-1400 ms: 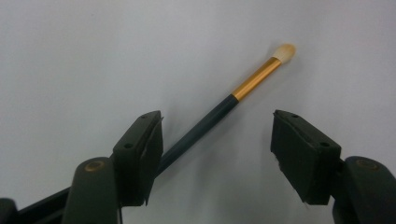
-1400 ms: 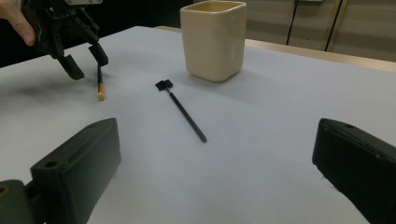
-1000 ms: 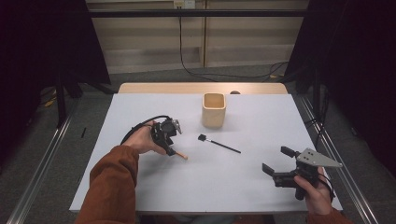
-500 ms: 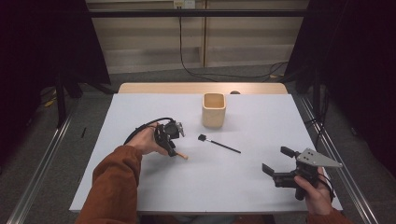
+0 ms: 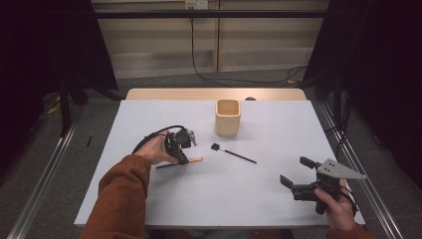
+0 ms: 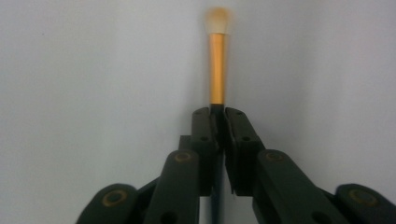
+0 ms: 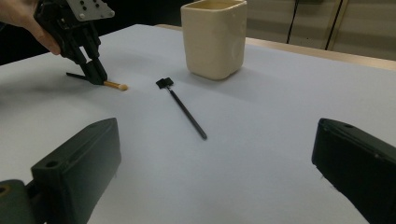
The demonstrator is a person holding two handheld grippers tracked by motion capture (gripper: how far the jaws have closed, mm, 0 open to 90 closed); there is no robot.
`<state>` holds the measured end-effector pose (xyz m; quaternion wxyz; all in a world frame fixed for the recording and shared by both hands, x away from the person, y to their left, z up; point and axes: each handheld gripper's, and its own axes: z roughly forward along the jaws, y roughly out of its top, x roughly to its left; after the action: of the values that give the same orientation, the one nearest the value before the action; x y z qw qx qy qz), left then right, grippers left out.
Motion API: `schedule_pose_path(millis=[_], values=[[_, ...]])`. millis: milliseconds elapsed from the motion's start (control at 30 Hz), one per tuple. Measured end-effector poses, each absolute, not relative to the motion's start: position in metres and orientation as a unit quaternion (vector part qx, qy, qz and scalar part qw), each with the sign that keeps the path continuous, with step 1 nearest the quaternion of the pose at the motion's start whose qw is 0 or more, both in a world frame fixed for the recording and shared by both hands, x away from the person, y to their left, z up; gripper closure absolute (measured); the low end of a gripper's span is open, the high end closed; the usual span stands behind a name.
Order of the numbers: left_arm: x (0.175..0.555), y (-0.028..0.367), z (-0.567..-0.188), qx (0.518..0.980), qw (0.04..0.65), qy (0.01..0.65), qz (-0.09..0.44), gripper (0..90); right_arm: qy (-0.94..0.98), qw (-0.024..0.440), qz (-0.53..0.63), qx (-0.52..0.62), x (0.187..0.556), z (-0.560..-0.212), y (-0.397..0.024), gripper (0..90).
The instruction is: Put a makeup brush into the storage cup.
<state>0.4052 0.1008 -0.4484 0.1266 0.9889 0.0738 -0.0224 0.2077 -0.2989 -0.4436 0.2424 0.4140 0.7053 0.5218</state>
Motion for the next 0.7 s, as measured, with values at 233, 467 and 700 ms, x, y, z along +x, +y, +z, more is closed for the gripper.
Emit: schedule_pose_path(millis=[233, 467, 700], values=[[0.4068, 0.101, -0.4479, 0.988, 0.125, 0.085, -0.027, 83.6, 0.706, 0.242, 0.52, 0.415, 0.2071, -0.4438, -0.2994, 0.7], [0.4091, 0.1028, -0.4476, 0.984, 0.132, 0.109, -0.039, 83.6, 0.709, 0.242, 0.518, 0.413, 0.2072, -0.4441, -0.2993, 0.7], [0.412, 0.107, -0.4468, 0.979, 0.142, 0.136, -0.054, 83.7, 0.709, 0.241, 0.517, 0.414, 0.2075, -0.4443, -0.2995, 0.7]])
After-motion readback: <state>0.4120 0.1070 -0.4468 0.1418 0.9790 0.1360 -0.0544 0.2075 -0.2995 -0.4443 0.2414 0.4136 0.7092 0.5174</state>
